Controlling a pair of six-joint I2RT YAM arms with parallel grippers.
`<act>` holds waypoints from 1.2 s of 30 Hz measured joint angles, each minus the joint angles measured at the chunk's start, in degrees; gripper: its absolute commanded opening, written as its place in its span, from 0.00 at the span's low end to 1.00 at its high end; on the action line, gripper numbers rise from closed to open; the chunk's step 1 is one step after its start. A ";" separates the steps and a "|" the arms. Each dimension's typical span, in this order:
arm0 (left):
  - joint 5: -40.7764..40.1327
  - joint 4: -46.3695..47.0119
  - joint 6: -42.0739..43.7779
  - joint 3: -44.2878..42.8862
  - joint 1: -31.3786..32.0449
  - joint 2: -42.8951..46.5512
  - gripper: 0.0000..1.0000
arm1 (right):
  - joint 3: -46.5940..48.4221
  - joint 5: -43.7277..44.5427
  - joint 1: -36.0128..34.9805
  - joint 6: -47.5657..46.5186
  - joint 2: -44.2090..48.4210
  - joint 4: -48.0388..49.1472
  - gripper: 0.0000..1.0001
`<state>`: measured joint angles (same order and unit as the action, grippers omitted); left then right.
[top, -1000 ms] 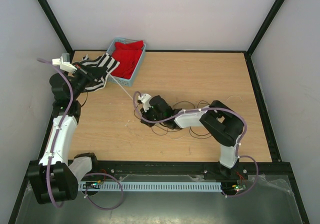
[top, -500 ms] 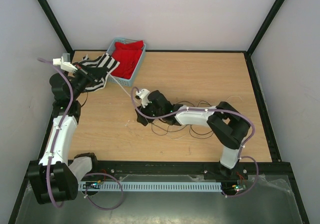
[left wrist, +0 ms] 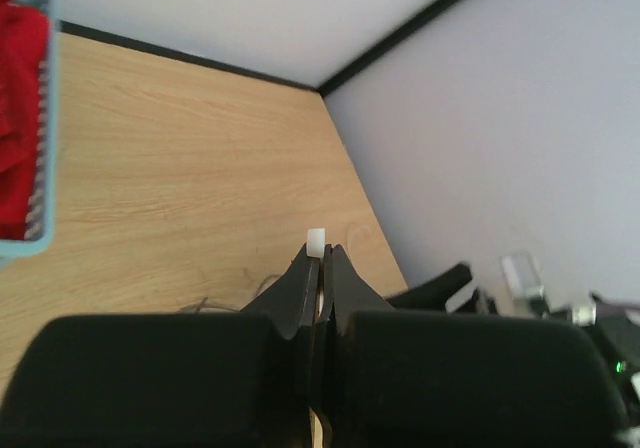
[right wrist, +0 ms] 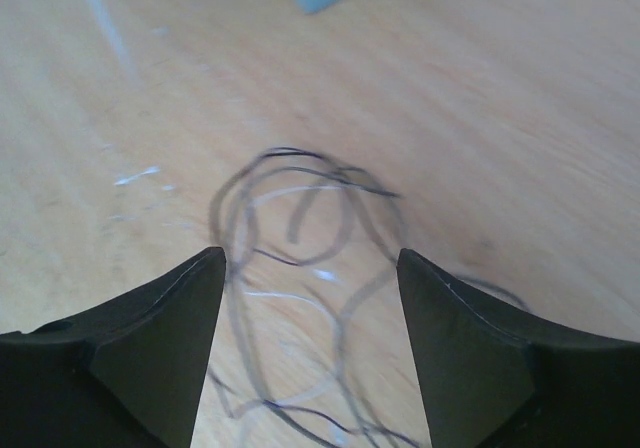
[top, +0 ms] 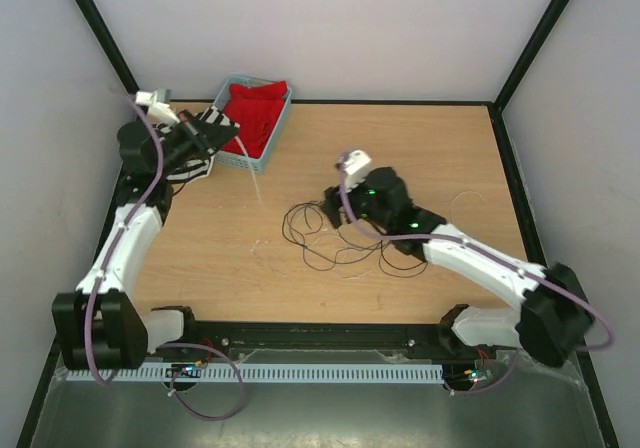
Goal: Zip-tie the wires
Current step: Adjust the cable at the center of the board, then tie the cable at the center of the board.
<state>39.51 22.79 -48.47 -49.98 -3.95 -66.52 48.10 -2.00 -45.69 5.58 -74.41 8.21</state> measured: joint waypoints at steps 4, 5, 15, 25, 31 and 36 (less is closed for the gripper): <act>2.12 0.35 3.56 -6.36 5.88 -7.61 0.00 | -5.77 1.49 9.53 -0.22 10.60 -2.29 0.84; 2.54 0.37 4.52 -8.09 7.28 -9.68 0.00 | -7.19 1.92 12.02 -0.24 13.16 -3.32 0.84; 5.97 0.70 11.30 -31.67 20.06 -32.59 0.00 | -16.65 6.86 20.87 1.18 33.99 -9.31 0.86; 10.23 0.90 14.25 -51.89 25.68 -54.05 0.00 | -22.08 9.75 20.94 3.54 45.13 -11.82 0.86; 11.41 0.66 14.82 -59.45 27.41 -61.92 0.00 | -22.25 10.08 20.94 3.93 45.22 -12.48 0.86; 12.00 0.63 15.58 -62.99 29.35 -64.98 0.00 | -22.73 10.05 20.94 4.28 45.22 -12.90 0.86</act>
<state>51.51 23.42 -32.88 -112.97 25.41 -131.50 25.36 8.05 -24.75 9.87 -29.19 -4.69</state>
